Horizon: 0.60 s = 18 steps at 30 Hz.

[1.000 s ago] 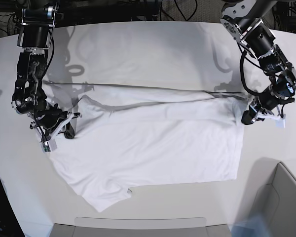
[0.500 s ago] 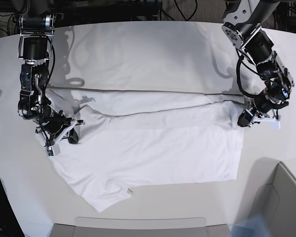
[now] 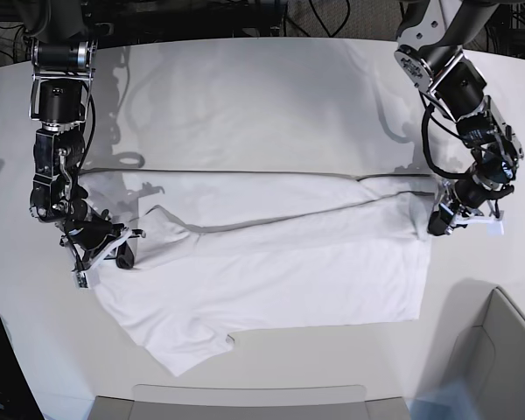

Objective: Fold the T-shirt properly
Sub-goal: 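Lift the shirt edge and fold it toward the hem with both grippers, then release the fold and move both grippers back to the shirt edge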

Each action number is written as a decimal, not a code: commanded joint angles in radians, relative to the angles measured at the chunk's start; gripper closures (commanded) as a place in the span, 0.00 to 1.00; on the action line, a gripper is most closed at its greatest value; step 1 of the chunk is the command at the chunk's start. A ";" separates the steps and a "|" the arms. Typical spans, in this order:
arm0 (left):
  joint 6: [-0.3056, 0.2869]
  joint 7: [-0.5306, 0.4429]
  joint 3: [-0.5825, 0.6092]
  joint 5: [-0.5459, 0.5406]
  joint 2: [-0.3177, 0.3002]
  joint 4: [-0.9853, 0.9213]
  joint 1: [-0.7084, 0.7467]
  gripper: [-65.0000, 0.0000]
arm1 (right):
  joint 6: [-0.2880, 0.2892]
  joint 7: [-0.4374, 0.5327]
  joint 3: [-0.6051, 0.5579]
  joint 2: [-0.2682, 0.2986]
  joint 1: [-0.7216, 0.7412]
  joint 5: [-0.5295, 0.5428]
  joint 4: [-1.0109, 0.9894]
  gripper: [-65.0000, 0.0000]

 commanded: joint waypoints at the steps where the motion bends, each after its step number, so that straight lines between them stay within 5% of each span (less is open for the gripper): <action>1: -0.006 -0.008 0.003 -0.022 -0.019 0.018 -0.023 1.00 | 0.003 0.035 0.010 0.016 0.034 0.016 0.017 0.92; 5: -0.006 -0.005 0.003 -0.022 -0.021 0.019 -0.021 0.86 | 0.004 0.035 0.008 0.018 0.030 0.016 0.030 0.64; 7: -0.006 -0.006 -0.003 -0.022 -0.021 0.021 -0.021 0.84 | 0.004 0.035 0.013 0.019 0.030 0.016 0.060 0.59; 18: -0.012 0.022 -0.080 -0.027 -0.042 0.138 0.011 0.91 | 0.003 0.024 0.048 0.050 -0.075 0.022 0.341 0.61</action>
